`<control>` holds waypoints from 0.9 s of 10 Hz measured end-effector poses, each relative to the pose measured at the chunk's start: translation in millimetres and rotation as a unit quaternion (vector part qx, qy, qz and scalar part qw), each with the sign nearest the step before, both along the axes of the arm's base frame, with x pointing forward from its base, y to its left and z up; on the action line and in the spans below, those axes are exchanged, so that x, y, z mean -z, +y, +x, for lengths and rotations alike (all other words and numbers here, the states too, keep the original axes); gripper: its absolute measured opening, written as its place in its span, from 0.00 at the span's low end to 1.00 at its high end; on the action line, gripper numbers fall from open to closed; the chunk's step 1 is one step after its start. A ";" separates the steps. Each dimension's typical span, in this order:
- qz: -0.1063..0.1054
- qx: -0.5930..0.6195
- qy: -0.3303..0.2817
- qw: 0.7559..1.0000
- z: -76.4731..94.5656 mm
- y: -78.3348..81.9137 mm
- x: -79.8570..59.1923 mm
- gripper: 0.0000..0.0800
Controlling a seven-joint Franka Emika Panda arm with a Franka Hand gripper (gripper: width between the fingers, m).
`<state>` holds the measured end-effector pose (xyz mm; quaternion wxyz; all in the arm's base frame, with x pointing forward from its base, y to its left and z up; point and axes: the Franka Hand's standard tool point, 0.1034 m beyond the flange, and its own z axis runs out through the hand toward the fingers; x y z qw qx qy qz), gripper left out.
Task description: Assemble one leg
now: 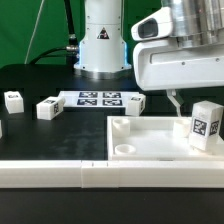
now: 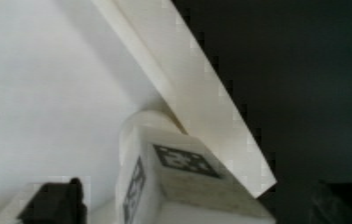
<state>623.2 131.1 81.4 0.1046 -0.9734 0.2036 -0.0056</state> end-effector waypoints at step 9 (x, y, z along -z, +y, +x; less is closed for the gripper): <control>-0.085 -0.486 -0.057 0.868 -1.3 1.3 -0.9 0.81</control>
Offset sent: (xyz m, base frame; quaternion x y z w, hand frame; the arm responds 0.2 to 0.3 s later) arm 0.0057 -0.0025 0.0024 -0.1192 0.0112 -0.2780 0.9531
